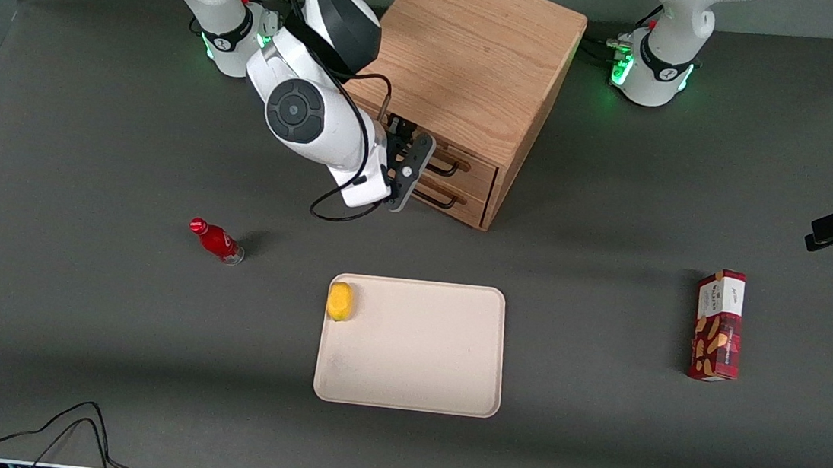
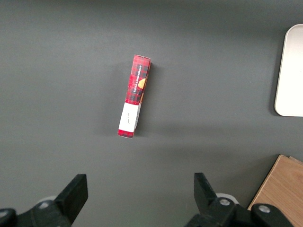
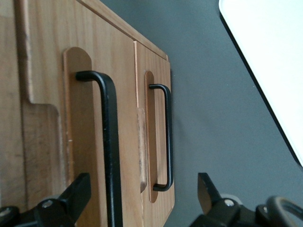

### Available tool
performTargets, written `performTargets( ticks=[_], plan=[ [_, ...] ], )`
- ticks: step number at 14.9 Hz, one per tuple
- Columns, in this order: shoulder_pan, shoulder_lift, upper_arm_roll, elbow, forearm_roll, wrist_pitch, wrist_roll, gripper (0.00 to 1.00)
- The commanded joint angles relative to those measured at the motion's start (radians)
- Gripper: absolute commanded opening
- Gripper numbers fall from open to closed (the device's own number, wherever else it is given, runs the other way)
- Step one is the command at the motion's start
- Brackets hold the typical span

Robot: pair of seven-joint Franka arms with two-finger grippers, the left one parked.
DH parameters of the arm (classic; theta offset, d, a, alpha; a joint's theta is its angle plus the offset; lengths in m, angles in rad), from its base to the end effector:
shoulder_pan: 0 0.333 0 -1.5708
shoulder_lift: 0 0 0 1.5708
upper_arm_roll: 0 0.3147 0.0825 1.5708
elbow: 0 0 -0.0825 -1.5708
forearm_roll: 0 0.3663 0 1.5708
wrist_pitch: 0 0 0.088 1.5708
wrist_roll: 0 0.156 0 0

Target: Open upper drawer

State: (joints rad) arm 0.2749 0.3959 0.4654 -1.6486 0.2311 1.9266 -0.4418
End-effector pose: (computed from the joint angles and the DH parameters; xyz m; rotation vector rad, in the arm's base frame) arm 0.4650 0.4270 0.3638 -2.3790 -1.4056 0.1927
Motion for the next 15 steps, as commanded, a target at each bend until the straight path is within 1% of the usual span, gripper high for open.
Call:
performTargets(
  ticks=[1,15],
  plan=[
    [-0.002,-0.014,0.005,-0.04,-0.012,0.045,-0.021,1.0],
    [-0.016,0.023,0.002,-0.03,-0.013,0.069,-0.02,1.0]
  ],
)
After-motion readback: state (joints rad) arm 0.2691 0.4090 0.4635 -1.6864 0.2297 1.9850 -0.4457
